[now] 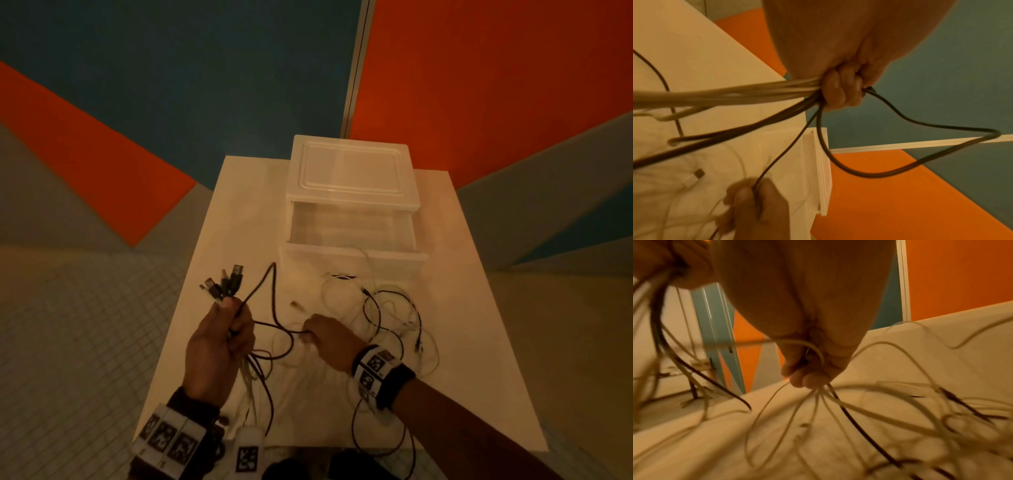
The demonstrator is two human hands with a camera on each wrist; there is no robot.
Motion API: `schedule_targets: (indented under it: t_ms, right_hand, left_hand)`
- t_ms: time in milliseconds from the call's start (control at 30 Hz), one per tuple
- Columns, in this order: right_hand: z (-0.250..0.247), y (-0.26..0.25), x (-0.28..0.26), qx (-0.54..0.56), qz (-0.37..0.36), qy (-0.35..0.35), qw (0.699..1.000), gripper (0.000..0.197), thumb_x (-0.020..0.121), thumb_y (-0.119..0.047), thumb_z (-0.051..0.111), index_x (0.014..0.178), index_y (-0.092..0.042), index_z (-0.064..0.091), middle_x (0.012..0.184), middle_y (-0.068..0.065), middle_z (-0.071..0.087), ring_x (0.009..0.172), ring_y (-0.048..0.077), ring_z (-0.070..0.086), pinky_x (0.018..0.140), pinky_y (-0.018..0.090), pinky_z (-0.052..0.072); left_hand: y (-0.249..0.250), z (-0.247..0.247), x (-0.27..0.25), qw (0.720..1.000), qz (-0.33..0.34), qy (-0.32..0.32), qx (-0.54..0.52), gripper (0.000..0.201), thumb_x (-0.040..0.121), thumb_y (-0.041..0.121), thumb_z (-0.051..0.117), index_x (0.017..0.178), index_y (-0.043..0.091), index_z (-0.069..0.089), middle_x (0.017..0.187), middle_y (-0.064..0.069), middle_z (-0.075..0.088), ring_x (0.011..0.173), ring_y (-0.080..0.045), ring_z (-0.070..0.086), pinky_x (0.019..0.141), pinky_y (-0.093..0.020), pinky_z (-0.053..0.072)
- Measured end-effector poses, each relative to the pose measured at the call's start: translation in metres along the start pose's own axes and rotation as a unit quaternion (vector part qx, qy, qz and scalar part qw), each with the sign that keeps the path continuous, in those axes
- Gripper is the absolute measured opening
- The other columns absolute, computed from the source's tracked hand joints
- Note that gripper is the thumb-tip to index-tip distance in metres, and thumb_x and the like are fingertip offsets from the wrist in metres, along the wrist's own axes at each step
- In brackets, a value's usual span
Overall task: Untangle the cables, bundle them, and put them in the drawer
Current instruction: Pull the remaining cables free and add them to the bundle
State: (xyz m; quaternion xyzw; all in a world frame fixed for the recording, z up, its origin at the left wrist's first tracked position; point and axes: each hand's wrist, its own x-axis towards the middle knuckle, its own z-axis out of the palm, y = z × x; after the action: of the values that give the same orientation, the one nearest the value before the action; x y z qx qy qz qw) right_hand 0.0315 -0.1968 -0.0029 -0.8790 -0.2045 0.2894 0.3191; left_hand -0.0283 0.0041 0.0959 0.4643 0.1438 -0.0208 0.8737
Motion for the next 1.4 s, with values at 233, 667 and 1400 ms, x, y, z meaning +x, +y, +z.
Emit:
schedule_targets:
  t_ms: [233,667,1400]
  right_hand:
    - [-0.019,0.061,0.007,-0.058,0.098,0.055,0.992,0.019,0.097,-0.008,0.044,0.104,0.000,0.061,0.109,0.017,0.057,0.101,0.031,0.055,0.079,0.027,0.034]
    - [-0.058,0.071,0.002,-0.133,0.181,0.066,0.972,0.080,0.077,-0.020,0.064,0.148,-0.024,0.027,0.154,0.001,0.025,0.138,0.027,0.033,0.112,0.048,0.029]
    - [-0.096,-0.083,-0.005,0.337,-0.102,0.237,0.906,0.026,0.100,-0.011,0.048,0.084,0.002,0.065,0.078,0.020,0.068,0.064,0.023,0.064,0.062,0.031,0.052]
  left_hand:
    - [0.040,-0.028,-0.008,0.994,0.050,0.009,-0.101,0.018,0.092,0.025,0.046,0.077,0.019,0.053,0.065,0.007,0.038,0.052,-0.006,0.015,0.041,-0.017,0.024]
    - [0.050,-0.052,-0.005,0.919,-0.080,-0.212,-0.323,0.037,0.108,0.025,0.011,0.104,0.004,0.042,0.088,-0.015,0.050,0.066,-0.019,0.032,0.060,-0.033,0.027]
    - [-0.002,0.016,0.025,0.981,-0.010,0.008,0.192,0.031,0.104,0.023,0.038,0.127,0.015,0.057,0.119,-0.003,0.069,0.039,-0.015,0.040,0.037,-0.019,0.029]
